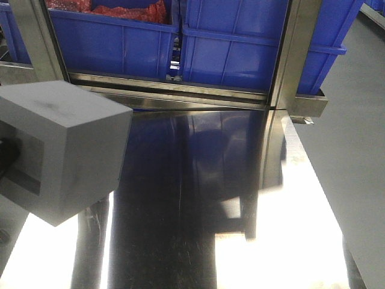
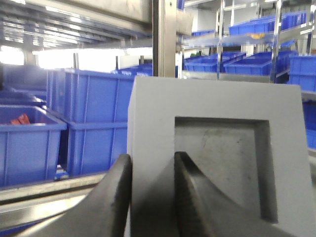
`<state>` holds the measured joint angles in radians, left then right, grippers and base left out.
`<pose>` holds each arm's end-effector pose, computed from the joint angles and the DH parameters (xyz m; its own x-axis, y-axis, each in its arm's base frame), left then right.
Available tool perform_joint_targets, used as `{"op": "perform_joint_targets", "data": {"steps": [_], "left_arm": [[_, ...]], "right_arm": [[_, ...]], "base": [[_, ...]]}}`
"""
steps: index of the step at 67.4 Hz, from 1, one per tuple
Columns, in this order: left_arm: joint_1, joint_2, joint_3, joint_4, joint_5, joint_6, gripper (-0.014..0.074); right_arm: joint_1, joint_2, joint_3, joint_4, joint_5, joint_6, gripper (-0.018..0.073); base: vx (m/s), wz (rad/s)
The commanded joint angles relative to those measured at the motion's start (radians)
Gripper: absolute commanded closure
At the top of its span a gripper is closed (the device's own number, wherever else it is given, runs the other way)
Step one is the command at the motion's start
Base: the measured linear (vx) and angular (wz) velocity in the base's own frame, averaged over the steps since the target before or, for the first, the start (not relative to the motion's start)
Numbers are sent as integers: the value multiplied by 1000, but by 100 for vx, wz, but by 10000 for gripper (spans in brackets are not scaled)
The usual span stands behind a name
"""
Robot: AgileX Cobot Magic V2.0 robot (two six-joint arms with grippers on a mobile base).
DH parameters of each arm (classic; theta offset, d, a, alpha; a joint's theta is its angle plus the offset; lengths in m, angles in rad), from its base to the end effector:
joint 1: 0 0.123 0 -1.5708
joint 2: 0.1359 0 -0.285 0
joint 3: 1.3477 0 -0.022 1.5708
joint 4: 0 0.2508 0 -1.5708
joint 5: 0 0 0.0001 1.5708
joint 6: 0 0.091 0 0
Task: Sort gray base to blue bin
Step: 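Lift the gray block with the left gripper and raise it, then drive the base away from the table holding the block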
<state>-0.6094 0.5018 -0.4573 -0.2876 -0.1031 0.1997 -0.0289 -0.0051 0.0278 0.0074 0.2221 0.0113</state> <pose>0.0923 -0.0612 0.3381 0.0679 -0.1527 -0.9859 0.5564 0.8261 -0.0896 0.0561 -0.0015 0.1839 -0.1563 0.0230 -0.9874 0.0302 0.9994 0.0185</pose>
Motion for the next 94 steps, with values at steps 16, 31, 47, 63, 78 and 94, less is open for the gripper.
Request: {"op": "perform_joint_targets", "data": {"steps": [16, 31, 47, 63, 78, 94], "left_arm": [[-5, -2, -33, -11, -105, -5, 604], [-5, -2, -33, -11, -105, -5, 604], [-5, -2, -33, -11, -105, -5, 604], [-5, -2, -33, -11, -105, -5, 604], [-5, -2, -33, -11, -105, -5, 604], [-5, -1, -33, -11, -104, -5, 604]], "right_arm": [[-2, 18, 2, -7, -72, -11, 564], [-2, 18, 2, -7, -72, -11, 564], [-2, 18, 2, -7, -72, -11, 564], [-2, 18, 2, -7, -72, -11, 564], [-2, 18, 2, -7, -72, -11, 564], [-2, 18, 2, -7, -72, -11, 564]], "base": [[0, 0], [0, 0], [0, 0], [0, 0], [0, 0], [0, 0]]}}
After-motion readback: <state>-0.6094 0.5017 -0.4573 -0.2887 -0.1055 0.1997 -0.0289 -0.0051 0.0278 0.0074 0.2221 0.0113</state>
